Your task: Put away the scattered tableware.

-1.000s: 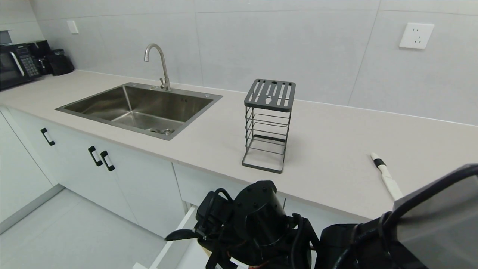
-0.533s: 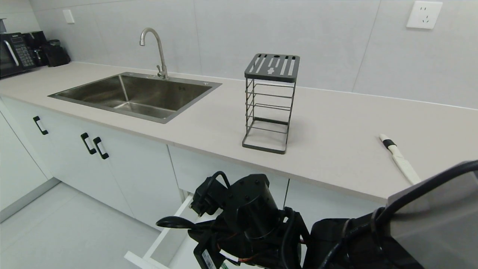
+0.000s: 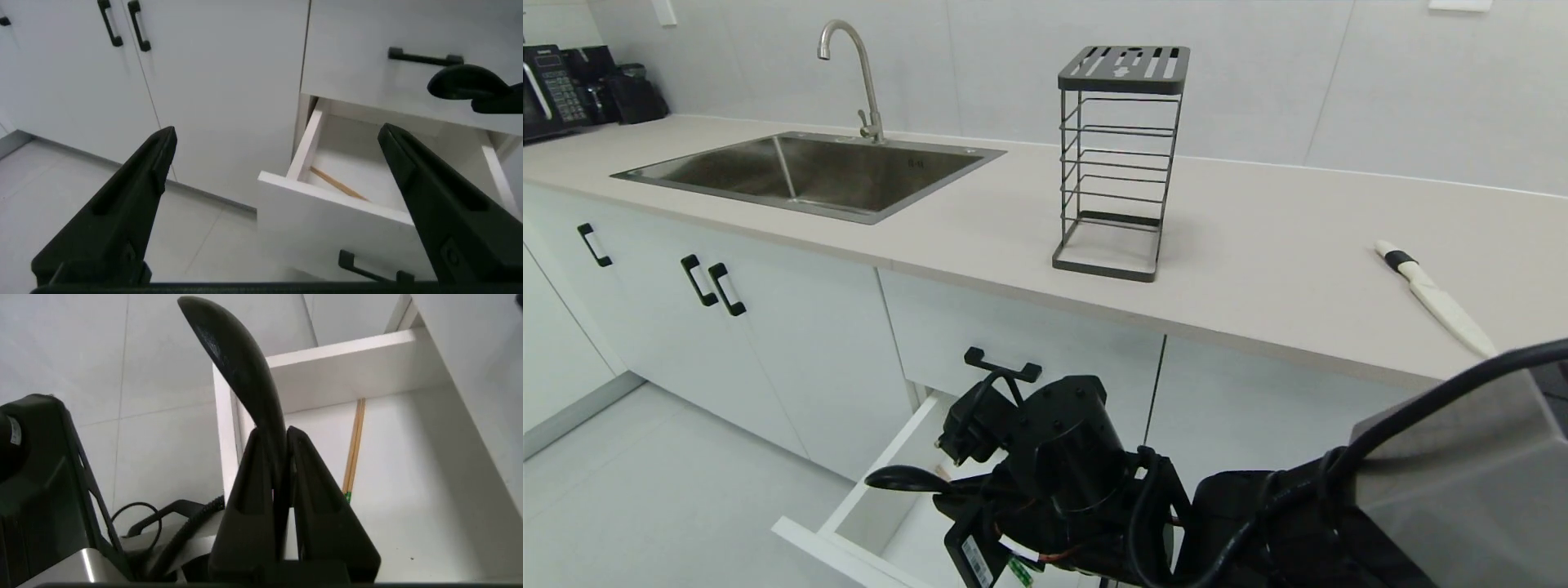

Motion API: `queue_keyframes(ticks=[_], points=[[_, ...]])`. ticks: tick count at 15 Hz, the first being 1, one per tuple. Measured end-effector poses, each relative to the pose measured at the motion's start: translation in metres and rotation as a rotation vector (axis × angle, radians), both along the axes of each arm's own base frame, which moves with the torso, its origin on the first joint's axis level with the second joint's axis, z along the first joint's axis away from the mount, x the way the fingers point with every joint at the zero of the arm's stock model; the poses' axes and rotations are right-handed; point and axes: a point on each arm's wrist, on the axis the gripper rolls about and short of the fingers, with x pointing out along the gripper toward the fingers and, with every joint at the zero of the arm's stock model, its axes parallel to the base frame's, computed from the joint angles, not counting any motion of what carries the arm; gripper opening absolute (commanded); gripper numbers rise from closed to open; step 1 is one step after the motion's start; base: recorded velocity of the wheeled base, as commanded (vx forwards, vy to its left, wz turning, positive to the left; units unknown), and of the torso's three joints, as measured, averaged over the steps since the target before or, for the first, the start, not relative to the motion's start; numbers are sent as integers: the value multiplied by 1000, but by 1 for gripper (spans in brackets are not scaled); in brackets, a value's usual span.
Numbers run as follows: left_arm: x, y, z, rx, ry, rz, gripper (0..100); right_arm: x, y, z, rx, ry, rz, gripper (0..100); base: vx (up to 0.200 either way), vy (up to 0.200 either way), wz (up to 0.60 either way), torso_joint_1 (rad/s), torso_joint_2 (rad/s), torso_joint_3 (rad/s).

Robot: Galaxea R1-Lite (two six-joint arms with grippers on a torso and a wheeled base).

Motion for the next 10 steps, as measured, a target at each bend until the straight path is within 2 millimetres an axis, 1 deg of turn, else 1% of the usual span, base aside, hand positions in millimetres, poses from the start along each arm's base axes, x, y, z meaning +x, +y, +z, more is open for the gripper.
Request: queue_keyframes(ticks=[4, 5, 8, 10], points=[[0, 0, 0, 0, 0, 0, 100, 12, -4, -3, -20, -36, -9, 0, 0, 0, 0, -253, 328, 113], [0, 0, 0, 0, 2, 1, 100, 14, -4, -4, -31, -52, -3, 0, 0, 0, 0, -178, 286, 124], [0, 0, 0, 0, 1, 1, 100, 22, 0, -9, -51, -96, 14, 0, 0, 0, 0, -53, 272, 69], [0, 0, 0, 0, 2, 0, 100, 31, 3, -15, -53, -100, 5, 0, 0, 0, 0, -7, 132, 39]])
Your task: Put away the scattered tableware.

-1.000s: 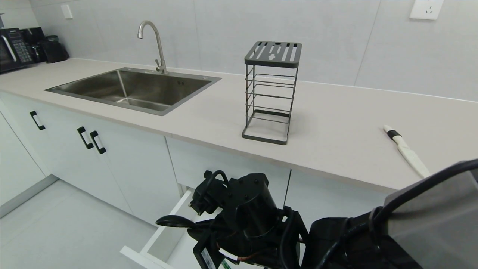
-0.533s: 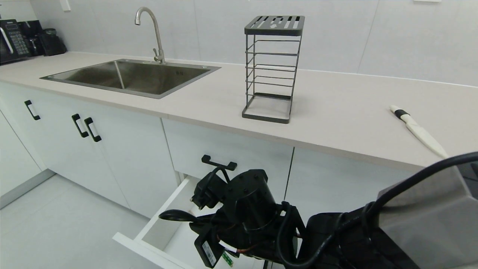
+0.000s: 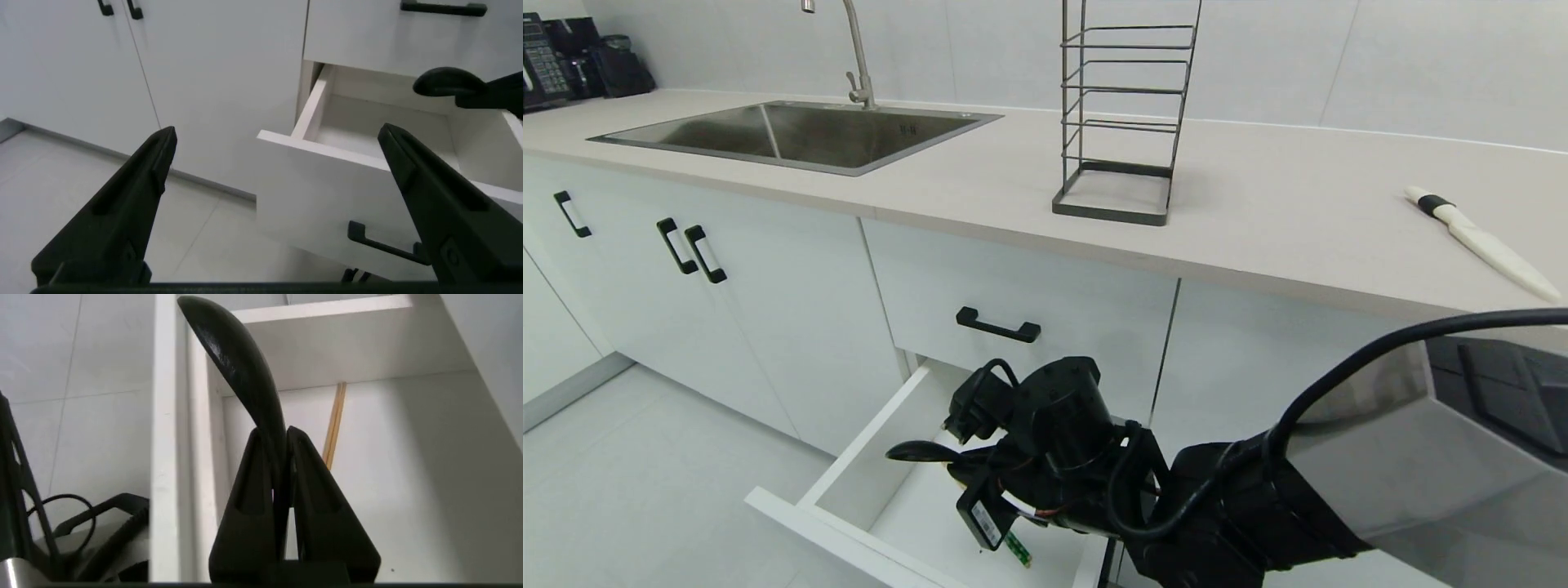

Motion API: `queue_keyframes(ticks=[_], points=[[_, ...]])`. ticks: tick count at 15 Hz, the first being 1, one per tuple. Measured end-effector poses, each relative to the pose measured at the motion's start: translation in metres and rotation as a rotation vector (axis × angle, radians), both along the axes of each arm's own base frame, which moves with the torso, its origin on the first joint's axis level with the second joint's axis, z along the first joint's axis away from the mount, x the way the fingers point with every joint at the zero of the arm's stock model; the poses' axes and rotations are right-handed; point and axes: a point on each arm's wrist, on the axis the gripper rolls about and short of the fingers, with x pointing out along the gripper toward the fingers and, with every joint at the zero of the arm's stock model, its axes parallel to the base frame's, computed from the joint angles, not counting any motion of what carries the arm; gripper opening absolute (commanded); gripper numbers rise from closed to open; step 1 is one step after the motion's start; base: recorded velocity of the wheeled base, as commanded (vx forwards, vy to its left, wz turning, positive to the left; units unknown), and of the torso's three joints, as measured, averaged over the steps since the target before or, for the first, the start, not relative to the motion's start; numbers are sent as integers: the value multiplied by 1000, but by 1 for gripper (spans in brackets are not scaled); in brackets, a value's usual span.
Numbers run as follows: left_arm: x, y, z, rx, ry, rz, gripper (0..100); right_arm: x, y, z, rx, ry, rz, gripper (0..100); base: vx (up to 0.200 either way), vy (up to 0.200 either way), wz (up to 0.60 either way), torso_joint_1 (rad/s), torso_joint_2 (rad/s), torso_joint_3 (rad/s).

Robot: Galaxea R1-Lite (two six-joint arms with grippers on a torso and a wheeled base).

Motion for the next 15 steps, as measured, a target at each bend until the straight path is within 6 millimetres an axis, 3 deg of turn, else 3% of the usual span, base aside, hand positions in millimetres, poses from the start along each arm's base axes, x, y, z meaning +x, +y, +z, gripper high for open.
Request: queue_keyframes(ticks=[4, 11, 15], points=[[0, 0, 0, 0, 0, 0, 100, 12, 6, -15, -17, 0, -7, 0, 0, 0, 0, -1, 14, 14], [0, 0, 0, 0, 0, 0, 100, 53, 15, -48, -93, -1, -77, 0, 0, 0, 0, 1, 0, 7], [0, 0, 0, 0, 0, -1, 100, 66, 21, -65, -95, -16, -86, 0, 0, 0, 0, 0, 0, 0]])
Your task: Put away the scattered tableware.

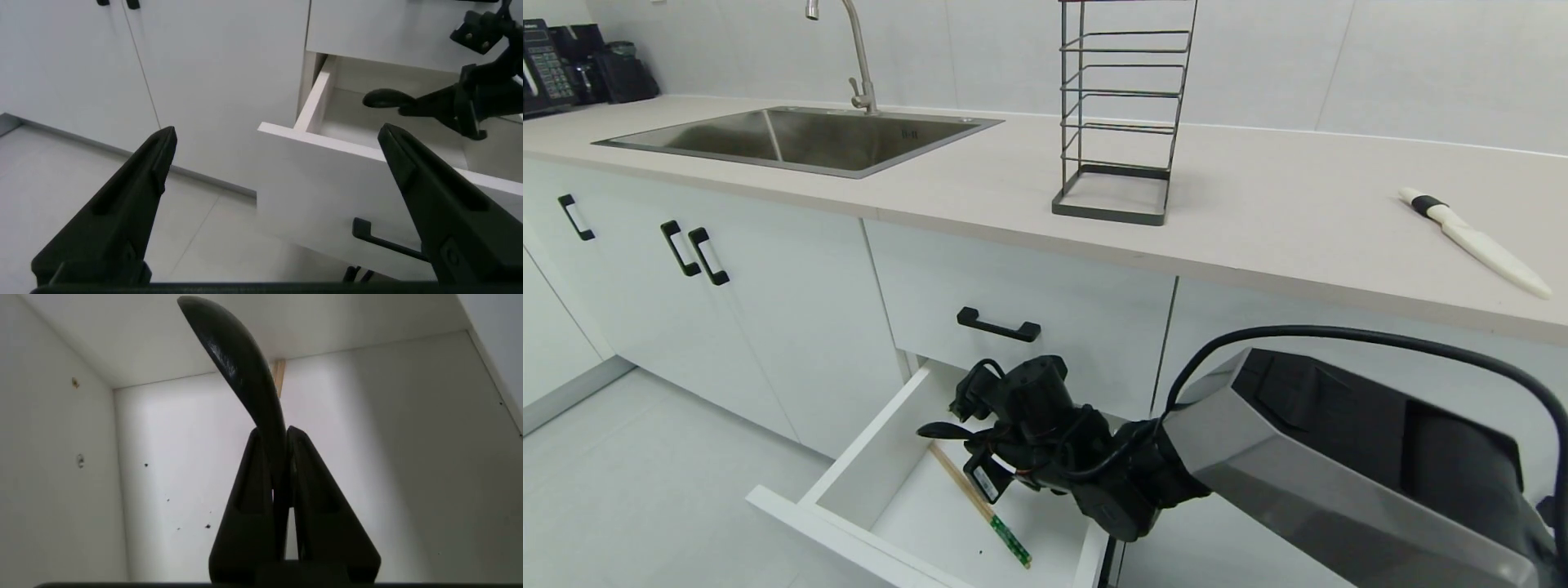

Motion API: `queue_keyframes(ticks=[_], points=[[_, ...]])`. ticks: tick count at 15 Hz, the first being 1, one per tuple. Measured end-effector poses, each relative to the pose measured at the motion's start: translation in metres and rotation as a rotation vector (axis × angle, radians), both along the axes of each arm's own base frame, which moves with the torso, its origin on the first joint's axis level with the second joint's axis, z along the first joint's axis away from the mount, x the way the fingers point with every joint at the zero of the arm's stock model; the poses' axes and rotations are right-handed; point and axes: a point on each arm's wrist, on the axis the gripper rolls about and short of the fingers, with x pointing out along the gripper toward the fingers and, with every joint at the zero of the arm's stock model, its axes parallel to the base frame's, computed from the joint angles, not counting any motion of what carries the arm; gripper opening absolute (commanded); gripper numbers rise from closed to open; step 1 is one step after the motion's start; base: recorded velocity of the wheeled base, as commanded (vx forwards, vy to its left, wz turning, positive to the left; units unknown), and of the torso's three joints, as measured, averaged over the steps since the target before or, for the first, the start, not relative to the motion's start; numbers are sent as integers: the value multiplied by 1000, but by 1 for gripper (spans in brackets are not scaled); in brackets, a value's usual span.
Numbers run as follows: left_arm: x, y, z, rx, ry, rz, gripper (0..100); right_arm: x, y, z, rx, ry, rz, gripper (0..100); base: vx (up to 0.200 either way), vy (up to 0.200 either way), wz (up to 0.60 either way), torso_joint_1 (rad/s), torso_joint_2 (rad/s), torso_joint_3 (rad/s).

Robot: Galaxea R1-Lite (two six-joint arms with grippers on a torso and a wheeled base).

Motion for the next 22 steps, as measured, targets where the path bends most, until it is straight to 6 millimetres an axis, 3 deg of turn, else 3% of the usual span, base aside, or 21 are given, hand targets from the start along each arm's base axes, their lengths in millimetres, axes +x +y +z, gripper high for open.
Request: queue_keyframes(ticks=[5, 10, 20, 21, 22], points=[[0, 0, 0, 0, 0, 1, 100, 17, 12, -20, -28, -67, 37, 0, 0, 0, 0, 0, 0, 0], [0, 0, 0, 0, 0, 1, 100, 16, 12, -43, -106, -26, 52, 0, 0, 0, 0, 0, 0, 0], [0, 0, 0, 0, 0, 1, 100, 8, 19, -55, -132, -3, 73, 0, 0, 0, 0, 0, 0, 0], [0, 0, 0, 0, 0, 1, 100, 8, 19, -55, -133, -2, 74, 100, 0, 0, 0, 0, 0, 0], [0, 0, 0, 0, 0, 1, 100, 7, 19, -56, -134, -1, 74, 100, 0, 0, 0, 0, 0, 0]])
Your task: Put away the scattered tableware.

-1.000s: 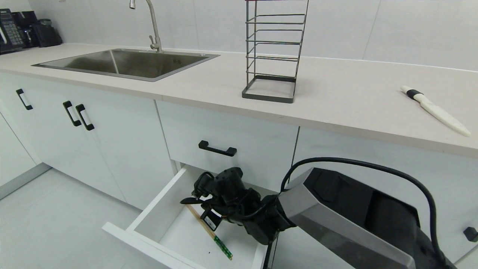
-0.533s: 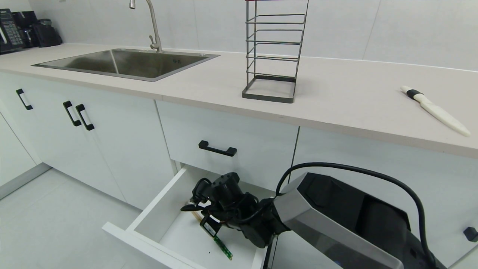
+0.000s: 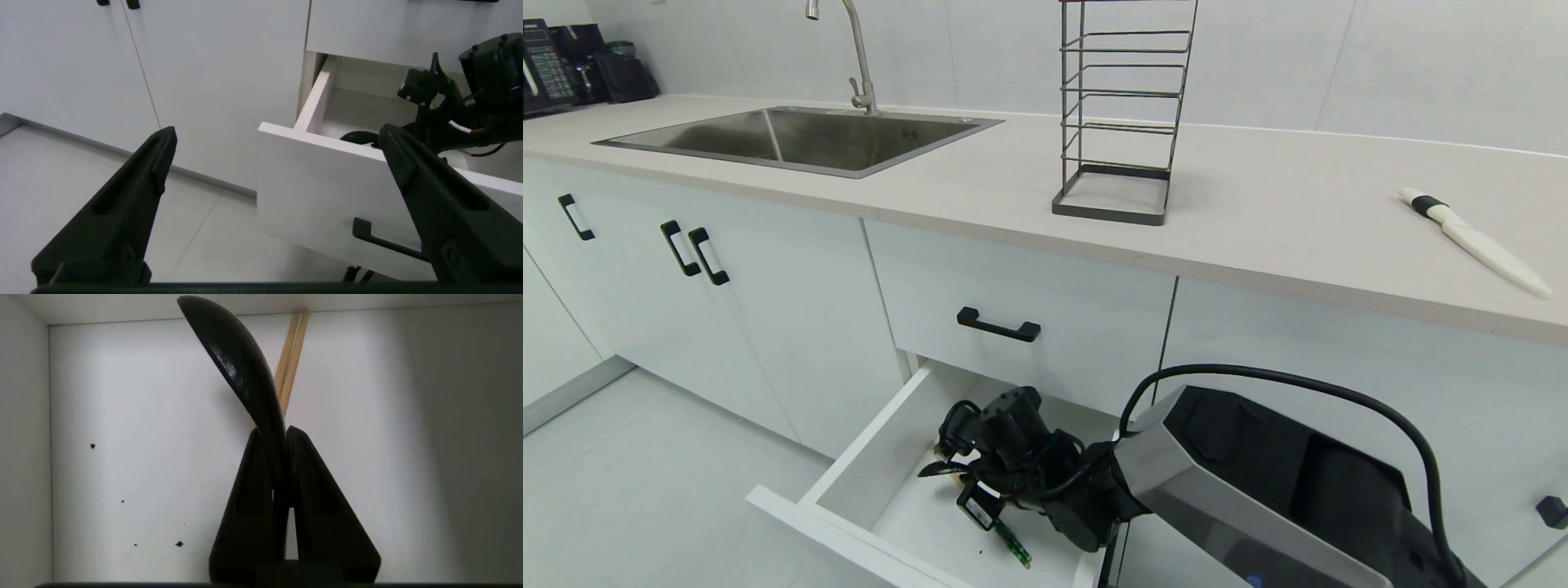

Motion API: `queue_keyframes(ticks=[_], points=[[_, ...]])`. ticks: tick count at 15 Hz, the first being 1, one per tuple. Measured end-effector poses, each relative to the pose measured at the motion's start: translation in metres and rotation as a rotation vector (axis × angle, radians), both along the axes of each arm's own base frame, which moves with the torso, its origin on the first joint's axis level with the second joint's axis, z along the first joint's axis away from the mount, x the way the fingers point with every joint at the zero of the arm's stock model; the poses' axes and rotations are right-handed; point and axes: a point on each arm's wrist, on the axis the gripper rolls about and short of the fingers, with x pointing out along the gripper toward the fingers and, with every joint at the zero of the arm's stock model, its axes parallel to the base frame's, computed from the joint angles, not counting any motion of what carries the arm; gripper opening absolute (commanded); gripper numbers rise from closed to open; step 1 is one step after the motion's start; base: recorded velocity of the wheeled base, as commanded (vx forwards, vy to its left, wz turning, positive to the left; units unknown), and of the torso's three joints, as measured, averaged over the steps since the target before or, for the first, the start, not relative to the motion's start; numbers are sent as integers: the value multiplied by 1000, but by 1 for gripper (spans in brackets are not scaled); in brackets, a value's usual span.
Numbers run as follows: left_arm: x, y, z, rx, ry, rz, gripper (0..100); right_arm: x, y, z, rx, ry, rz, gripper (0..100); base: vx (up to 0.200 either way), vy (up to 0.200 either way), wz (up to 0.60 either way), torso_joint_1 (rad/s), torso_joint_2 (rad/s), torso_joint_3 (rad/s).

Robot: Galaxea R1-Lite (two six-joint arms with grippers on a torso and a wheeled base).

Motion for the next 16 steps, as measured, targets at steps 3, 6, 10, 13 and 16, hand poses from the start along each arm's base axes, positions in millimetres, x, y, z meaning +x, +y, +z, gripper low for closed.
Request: queue_keyframes(ticks=[3, 6, 10, 13, 16], points=[[0, 0, 0, 0, 0, 0, 100, -4, -1, -3, -20, 19, 3, 100, 0, 0, 0, 0, 0, 0], [0, 0, 0, 0, 0, 0, 100, -5, 0, 6, -13, 12, 6, 100, 0, 0, 0, 0, 0, 0], [0, 0, 0, 0, 0, 0, 100, -18, -1, 55, 43, -31, 26, 100, 0, 0, 0, 0, 0, 0], [0, 0, 0, 0, 0, 0, 100, -40, -19, 92, 71, -52, 43, 100, 0, 0, 0, 0, 0, 0], [0, 0, 0, 0, 0, 0, 100, -62, -44, 119, 117, -84, 49, 100, 0, 0, 0, 0, 0, 0]])
